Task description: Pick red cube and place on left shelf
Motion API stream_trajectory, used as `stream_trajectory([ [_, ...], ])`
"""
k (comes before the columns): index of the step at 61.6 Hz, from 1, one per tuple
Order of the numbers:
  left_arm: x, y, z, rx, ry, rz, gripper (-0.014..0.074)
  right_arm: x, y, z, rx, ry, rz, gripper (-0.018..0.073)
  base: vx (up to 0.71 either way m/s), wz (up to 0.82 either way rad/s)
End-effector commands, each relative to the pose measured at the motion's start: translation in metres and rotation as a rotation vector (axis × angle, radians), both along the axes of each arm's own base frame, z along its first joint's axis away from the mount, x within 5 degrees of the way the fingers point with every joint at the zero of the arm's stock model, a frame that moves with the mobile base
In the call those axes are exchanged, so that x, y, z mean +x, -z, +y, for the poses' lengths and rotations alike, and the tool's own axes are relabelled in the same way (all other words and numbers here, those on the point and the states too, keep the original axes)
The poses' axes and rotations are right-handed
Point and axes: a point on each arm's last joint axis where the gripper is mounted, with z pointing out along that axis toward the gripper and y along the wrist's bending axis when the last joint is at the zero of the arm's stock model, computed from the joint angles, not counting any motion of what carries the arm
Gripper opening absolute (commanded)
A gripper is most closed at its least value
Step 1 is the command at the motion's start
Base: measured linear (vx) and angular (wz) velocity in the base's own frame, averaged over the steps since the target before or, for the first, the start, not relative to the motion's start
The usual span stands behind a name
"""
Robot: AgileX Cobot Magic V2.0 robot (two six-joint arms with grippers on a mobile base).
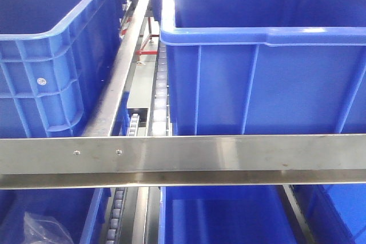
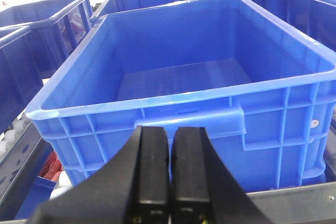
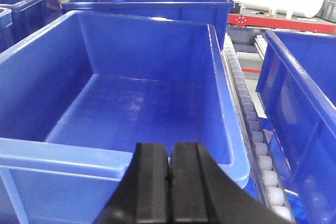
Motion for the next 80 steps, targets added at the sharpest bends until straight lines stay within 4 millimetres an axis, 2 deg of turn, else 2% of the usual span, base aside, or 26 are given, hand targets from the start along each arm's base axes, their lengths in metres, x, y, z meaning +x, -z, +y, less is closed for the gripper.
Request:
stream_trajectory([
  [1, 0.0, -0.001, 0.0, -0.005, 0.006, -0.069, 0.0106, -0.001, -0.018, 0.0, -0.007, -0.002, -0.117, 0.0057, 0.0, 0.0],
  [14, 0.0, -0.001, 0.0, -0.005, 0.006, -0.069, 0.0106, -0.001, -0.018, 0.0, -0.008, -0.002, -0.117, 0.0057, 0.0, 0.0],
  [21, 0.0, -0.001, 0.0, -0.005, 0.006, -0.069, 0.0106, -0.01, -0.012, 0.0, -0.013, -0.003, -0.143, 0.0057, 0.0, 0.0],
  [37, 0.0, -0.001, 0.0, -0.005, 0.006, -0.069, 0.0106, -0.038, 0.048, -0.003, 0.031, 0.007, -0.171, 0.0057, 0.01, 0.05],
  [46, 0.0, -0.001, 0.0, -0.005, 0.006, -0.069, 0.0106, -0.049, 0.053, -0.006, 0.029, 0.042, -0.155, 0.0057, 0.0, 0.0],
  [80, 0.0, -0.001, 0.0, -0.005, 0.006, -0.069, 0.0106, -0.048, 0.056, -0.007, 0.028, 0.072, -0.127, 0.0057, 0.0, 0.0],
])
